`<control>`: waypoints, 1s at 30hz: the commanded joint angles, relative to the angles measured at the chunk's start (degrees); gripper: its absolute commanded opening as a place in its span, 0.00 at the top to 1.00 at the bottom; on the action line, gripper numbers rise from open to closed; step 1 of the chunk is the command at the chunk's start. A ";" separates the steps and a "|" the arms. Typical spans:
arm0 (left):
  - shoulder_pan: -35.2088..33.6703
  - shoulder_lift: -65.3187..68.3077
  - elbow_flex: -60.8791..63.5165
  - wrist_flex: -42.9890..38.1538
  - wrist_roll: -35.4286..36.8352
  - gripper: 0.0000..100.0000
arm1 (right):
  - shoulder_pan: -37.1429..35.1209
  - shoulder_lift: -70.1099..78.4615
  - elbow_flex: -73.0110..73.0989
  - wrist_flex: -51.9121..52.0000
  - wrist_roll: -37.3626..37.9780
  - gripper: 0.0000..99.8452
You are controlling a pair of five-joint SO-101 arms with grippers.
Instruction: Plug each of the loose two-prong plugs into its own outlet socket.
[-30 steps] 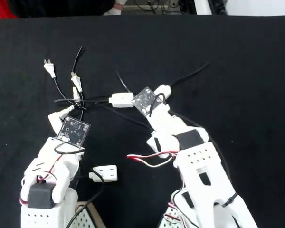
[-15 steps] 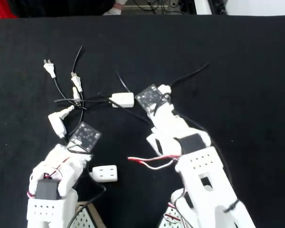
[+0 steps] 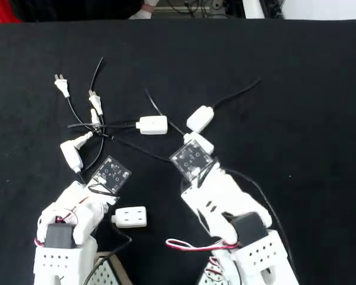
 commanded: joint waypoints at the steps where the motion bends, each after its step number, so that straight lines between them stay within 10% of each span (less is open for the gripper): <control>1: -1.98 -0.35 0.57 -0.35 -0.53 0.97 | -0.62 2.59 -1.89 0.26 1.67 0.98; 15: -2.24 -0.35 0.66 -0.35 -0.44 0.97 | -0.70 43.03 -18.77 -2.11 4.04 0.98; 30: -2.24 -0.35 0.66 -0.26 -0.44 0.97 | 0.18 48.48 -28.18 7.30 12.40 0.82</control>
